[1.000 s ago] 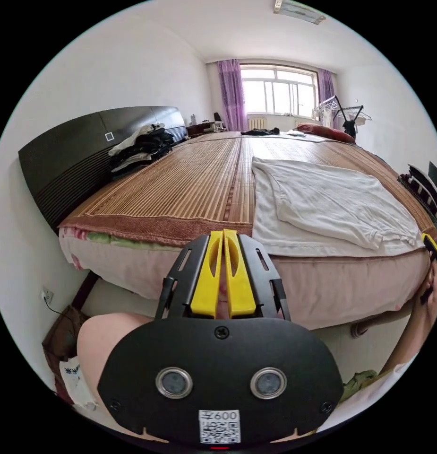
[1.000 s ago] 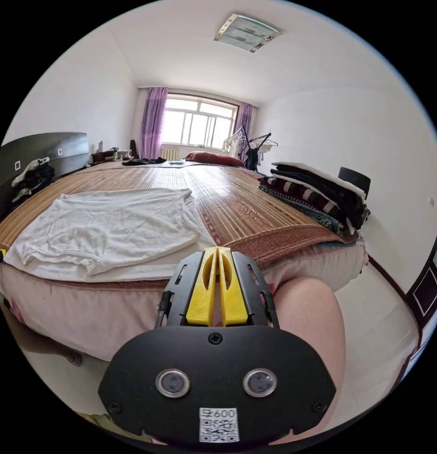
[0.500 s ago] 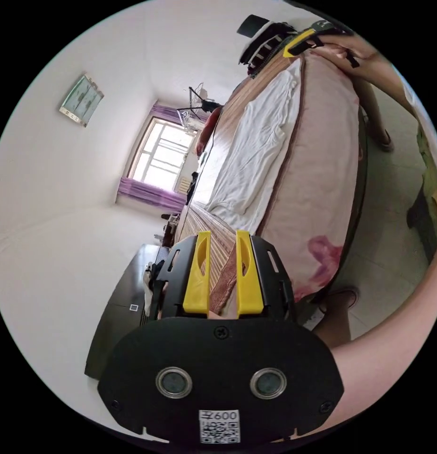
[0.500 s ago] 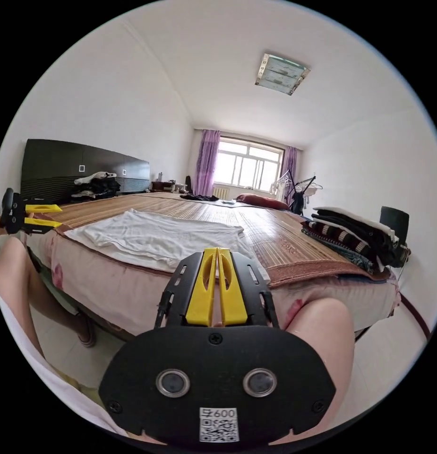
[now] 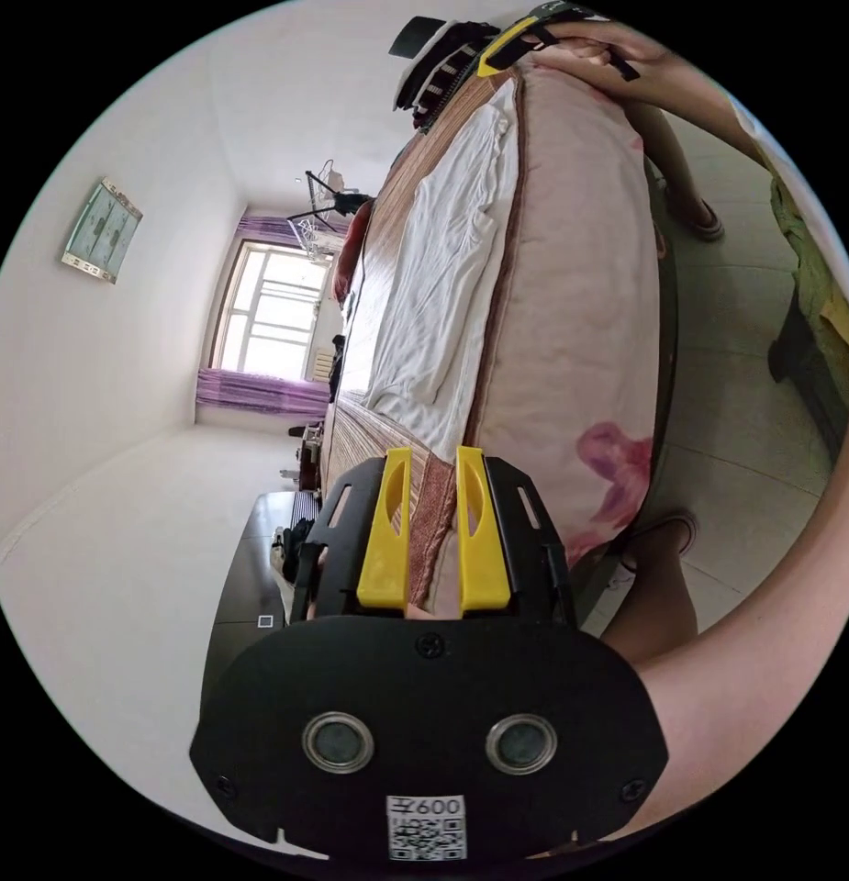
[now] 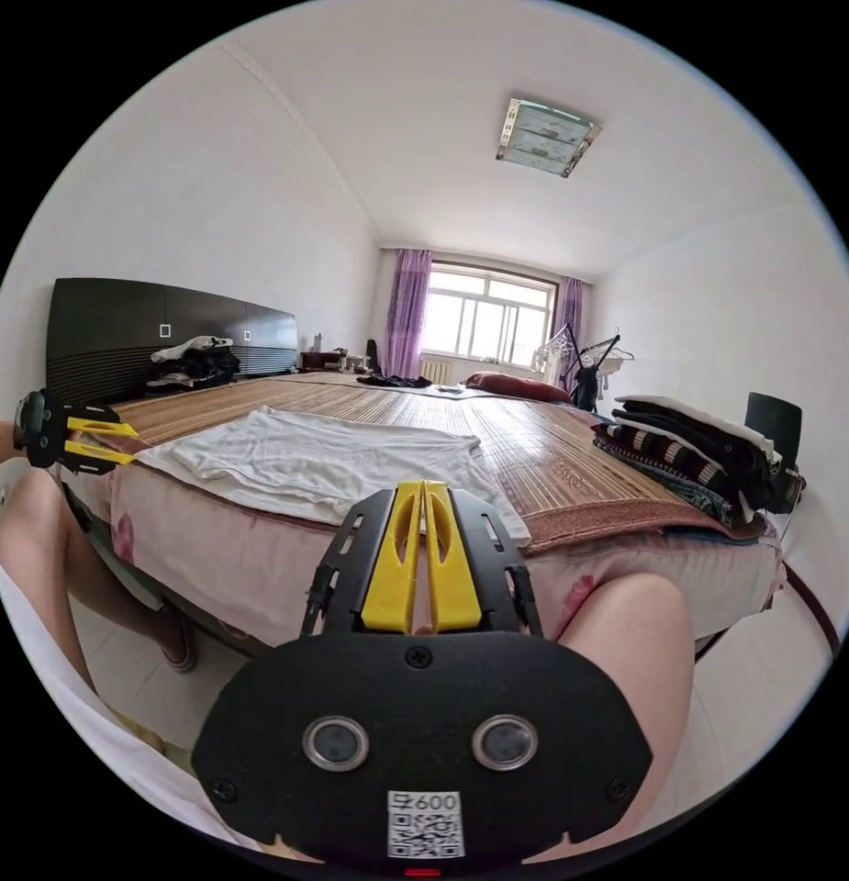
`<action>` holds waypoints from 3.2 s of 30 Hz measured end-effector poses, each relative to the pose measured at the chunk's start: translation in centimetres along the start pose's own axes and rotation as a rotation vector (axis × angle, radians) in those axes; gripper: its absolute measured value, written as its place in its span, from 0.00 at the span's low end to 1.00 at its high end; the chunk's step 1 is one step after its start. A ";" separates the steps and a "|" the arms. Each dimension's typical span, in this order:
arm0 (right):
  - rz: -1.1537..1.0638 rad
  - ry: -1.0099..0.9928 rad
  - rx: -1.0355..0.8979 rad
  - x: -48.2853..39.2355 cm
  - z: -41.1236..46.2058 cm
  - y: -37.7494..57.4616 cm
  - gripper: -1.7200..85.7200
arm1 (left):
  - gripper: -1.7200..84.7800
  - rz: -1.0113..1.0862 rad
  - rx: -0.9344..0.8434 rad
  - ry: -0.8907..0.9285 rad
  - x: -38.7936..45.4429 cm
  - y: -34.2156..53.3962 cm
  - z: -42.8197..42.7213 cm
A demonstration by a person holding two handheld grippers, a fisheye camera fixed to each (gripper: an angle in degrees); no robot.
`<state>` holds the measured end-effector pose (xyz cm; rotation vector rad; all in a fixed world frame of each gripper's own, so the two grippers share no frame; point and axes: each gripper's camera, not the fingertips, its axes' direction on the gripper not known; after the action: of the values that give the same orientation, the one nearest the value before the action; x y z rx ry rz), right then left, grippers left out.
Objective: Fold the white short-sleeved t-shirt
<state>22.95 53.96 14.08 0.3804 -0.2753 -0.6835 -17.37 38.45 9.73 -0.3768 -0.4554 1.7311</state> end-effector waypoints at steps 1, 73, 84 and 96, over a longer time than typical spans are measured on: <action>-0.001 -0.004 -0.008 0.1 0.0 0.1 0.01 | 0.10 -0.004 -0.002 0.001 0.0 0.0 0.0; -0.016 0.357 -0.356 -0.9 7.2 -11.7 0.01 | 0.03 0.355 -0.220 -0.137 3.9 -6.8 -2.3; -0.428 -0.072 0.154 -17.0 -3.2 -13.5 0.01 | 0.03 0.056 -0.279 0.055 -2.1 -7.2 -1.7; -0.721 -0.356 0.071 -39.2 0.4 -19.9 0.17 | 0.03 -0.016 -0.239 0.055 -3.5 -2.6 0.6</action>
<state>-17.50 65.43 1.18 0.4264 -0.5095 -1.4593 -14.68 35.40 11.53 -0.5891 -0.6253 1.6510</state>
